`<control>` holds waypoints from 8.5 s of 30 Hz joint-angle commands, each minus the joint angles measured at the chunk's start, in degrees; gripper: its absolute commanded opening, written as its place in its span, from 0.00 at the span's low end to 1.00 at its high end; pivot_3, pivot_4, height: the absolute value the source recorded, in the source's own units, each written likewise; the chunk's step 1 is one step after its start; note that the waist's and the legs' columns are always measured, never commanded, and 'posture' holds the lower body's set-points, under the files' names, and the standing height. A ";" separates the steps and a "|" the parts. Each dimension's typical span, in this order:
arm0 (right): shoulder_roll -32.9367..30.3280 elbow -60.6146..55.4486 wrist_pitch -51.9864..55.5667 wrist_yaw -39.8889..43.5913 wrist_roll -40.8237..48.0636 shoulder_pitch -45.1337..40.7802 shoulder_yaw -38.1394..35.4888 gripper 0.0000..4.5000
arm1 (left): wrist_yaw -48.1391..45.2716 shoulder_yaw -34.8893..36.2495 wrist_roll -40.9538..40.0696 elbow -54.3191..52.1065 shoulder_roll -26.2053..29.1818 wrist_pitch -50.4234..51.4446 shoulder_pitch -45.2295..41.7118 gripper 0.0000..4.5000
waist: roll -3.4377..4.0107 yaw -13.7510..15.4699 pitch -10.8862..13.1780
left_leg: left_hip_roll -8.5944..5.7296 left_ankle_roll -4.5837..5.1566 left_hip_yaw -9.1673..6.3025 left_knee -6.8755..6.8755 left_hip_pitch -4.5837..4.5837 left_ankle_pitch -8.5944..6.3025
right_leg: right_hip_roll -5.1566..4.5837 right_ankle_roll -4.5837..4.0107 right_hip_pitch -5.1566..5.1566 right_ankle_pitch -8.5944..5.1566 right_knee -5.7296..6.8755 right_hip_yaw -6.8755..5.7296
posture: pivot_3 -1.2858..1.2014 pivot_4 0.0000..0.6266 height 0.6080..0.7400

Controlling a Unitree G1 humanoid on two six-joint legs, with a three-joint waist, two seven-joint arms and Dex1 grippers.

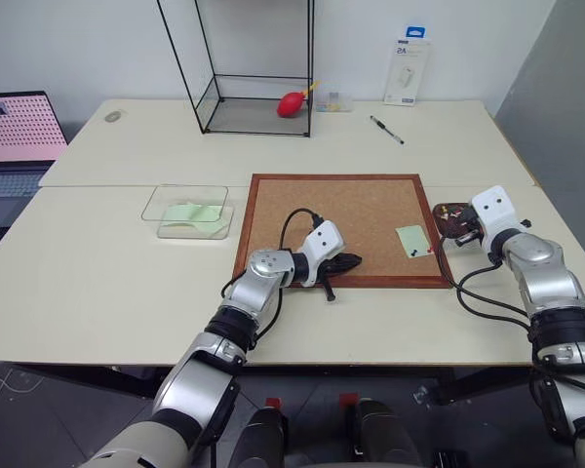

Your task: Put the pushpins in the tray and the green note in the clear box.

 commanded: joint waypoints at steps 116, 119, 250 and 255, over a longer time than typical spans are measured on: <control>1.25 -29.04 5.35 8.29 17.75 17.96 -11.30 0.77 | 0.94 -2.10 3.47 1.80 0.24 1.41 2.80 0.00 | 0.22 0.10 -0.17 | -0.01 0.02 0.00 -0.01 0.00 0.00 | 0.00 0.05 0.04 0.02 -0.06 0.01 | 0.52 0.24 1.00; 2.51 -35.76 8.25 9.50 20.11 22.25 -10.37 0.77 | 0.93 -2.03 3.45 1.94 0.16 1.29 2.78 0.00 | 0.29 -0.09 -0.25 | 0.01 0.02 -0.04 -0.01 -0.01 0.01 | 0.02 0.06 0.05 0.01 -0.05 -0.01 | 0.52 0.24 1.00; 5.23 -51.58 6.59 14.49 16.44 16.34 0.80 0.00 | 11.55 5.71 3.89 21.88 -7.54 -26.98 -15.43 0.60 | -0.23 -0.02 0.07 | 0.00 0.02 -0.06 -0.04 -0.18 0.01 | 0.00 0.09 -0.11 0.03 -0.13 -0.05 | 0.52 0.24 1.00; 5.56 -52.52 8.61 14.04 17.49 16.05 0.39 0.00 | 10.85 6.34 3.87 23.02 -7.78 -27.50 -15.92 0.38 | -0.24 -0.01 0.07 | -0.01 0.02 -0.06 -0.04 -0.18 0.01 | 0.00 0.10 -0.11 0.03 -0.13 -0.06 | 0.52 0.24 1.00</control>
